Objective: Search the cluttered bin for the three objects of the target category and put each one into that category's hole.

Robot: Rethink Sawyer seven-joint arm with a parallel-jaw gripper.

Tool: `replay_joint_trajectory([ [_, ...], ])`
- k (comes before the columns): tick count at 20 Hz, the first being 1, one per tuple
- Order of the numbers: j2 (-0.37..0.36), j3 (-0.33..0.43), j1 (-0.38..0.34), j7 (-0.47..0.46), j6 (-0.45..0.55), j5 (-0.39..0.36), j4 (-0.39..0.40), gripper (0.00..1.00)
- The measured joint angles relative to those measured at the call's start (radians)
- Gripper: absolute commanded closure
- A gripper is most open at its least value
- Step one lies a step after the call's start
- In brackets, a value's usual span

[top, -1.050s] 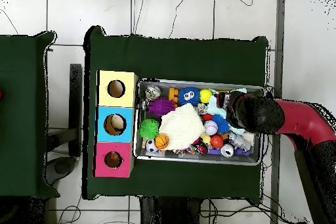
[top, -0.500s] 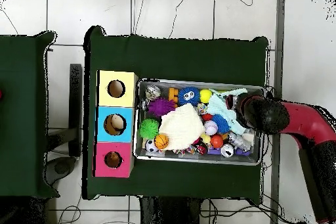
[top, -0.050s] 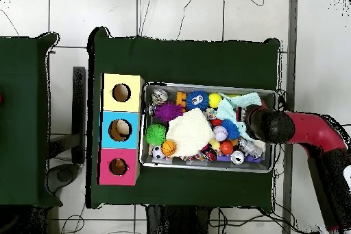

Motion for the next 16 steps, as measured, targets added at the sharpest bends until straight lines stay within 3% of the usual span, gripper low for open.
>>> replay_joint_trajectory([
  [7,0.003,-0.071,0.046,0.0,-0.001,-0.01,0.007,0.0],
  [16,-0.014,-0.191,0.18,0.022,-0.086,0.014,0.038,0.0],
])
